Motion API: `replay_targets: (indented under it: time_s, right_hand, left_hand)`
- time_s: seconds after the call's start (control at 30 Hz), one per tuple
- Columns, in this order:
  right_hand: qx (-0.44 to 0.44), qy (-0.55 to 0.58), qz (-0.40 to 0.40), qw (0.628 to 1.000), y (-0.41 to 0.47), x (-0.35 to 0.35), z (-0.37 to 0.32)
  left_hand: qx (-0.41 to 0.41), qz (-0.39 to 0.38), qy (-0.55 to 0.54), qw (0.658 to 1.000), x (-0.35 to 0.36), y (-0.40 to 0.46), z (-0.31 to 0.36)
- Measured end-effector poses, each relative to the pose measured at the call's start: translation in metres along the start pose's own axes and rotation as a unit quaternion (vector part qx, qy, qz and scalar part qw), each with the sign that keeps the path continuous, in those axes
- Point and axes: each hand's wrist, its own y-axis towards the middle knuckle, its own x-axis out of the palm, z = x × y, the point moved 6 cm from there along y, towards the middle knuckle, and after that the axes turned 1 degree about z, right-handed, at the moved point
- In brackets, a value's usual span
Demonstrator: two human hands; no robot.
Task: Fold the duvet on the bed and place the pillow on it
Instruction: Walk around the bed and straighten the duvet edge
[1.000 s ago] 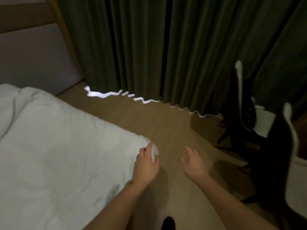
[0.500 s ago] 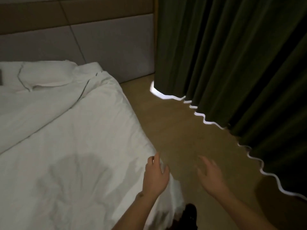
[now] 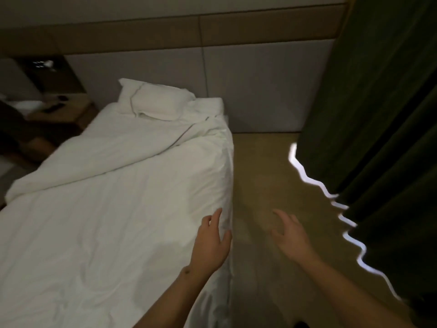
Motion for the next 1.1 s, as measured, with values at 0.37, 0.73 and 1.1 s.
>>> replay_targets:
  time_s: [0.37,0.73,1.1]
  right_hand:
    - [-0.110,0.012,-0.106,0.988,0.255,-0.097,0.027]
    - [-0.197,0.009,-0.190,0.962,0.445,-0.074,-0.049]
    - [-0.217,-0.070,-0.234,0.945,0.682,-0.030,-0.146]
  left_hand:
    - [-0.132,0.147,-0.043,0.979,0.068,0.162,0.102]
    - [-0.240,0.228,-0.086,0.940,0.096,0.312,0.084]
    - [-0.310,0.259,-0.147,0.903,0.068,0.536,0.000]
